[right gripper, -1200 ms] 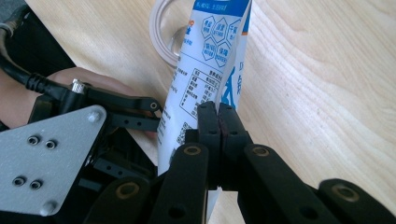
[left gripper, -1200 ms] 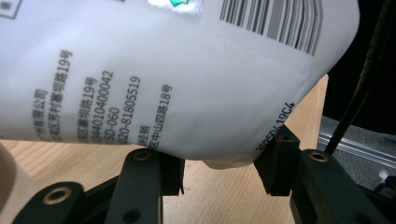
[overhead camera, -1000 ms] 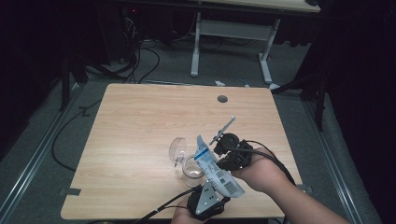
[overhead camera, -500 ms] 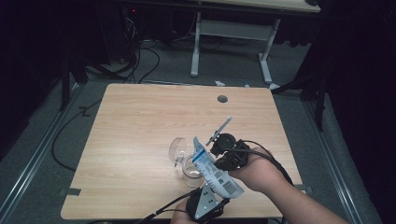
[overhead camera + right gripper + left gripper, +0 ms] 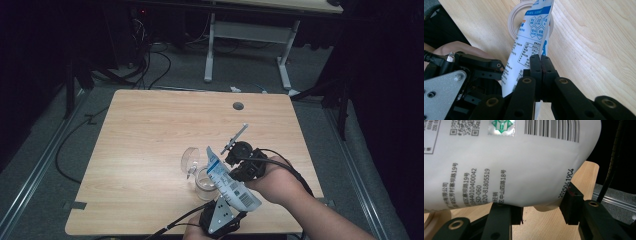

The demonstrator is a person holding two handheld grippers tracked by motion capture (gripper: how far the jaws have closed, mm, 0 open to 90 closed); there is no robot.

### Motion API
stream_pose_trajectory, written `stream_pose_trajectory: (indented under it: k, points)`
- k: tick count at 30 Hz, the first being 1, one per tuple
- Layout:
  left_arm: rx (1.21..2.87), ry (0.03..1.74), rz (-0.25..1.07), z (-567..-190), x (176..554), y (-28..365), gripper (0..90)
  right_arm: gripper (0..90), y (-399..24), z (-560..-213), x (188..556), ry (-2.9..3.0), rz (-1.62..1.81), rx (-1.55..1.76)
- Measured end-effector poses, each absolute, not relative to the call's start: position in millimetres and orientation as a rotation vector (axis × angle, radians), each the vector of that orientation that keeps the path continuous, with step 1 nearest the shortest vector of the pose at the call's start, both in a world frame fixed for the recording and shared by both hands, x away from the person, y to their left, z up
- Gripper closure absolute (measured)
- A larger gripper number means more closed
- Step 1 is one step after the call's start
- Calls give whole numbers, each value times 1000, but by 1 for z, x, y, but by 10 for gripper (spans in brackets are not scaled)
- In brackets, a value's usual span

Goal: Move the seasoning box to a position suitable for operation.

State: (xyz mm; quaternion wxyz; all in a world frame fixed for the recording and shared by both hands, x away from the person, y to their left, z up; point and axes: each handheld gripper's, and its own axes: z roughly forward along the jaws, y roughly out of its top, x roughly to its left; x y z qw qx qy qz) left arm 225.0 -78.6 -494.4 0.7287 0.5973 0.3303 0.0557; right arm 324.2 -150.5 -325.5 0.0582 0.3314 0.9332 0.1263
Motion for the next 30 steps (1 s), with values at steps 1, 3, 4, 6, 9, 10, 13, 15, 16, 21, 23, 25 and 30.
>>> stream_pose_trajectory:
  k: [1, 3, 4, 6, 9, 10, 13, 15, 16, 21, 23, 25, 30]
  points:
    - [1315, 729, 121, -494, 225, -79, 598, 900, -151, -326, 324, 2826, 383, 1012]
    - [1316, 730, 122, -494, 225, -79, 599, 900, -151, -326, 325, 2828, 387, 1031]
    - [1316, 731, 122, -494, 226, -79, 599, 900, -151, -326, 325, 2828, 387, 1031]
    - [1315, 730, 126, -494, 226, -79, 599, 900, -152, -325, 327, 2828, 395, 1052]
    - [1313, 728, 133, -494, 226, -79, 600, 900, -152, -325, 327, 2830, 397, 1060]
    - [1311, 729, 133, -494, 226, -79, 600, 900, -151, -324, 327, 2831, 398, 1060]
    - [1309, 732, 127, -493, 226, -79, 600, 900, -151, -324, 327, 2829, 394, 1064]
    - [1307, 732, 121, -493, 226, -79, 600, 900, -150, -324, 327, 2831, 393, 1052]
    - [1307, 733, 119, -493, 226, -79, 599, 900, -150, -324, 327, 2835, 386, 1039]
    - [1307, 734, 116, -492, 226, -79, 598, 900, -149, -325, 327, 2836, 388, 1024]
    - [1305, 734, 117, -492, 227, -79, 598, 900, -149, -325, 328, 2837, 392, 1023]
    - [1303, 734, 117, -492, 227, -79, 598, 900, -148, -324, 328, 2838, 395, 1020]
    - [1300, 733, 114, -491, 227, -79, 598, 900, -149, -324, 328, 2842, 401, 1011]
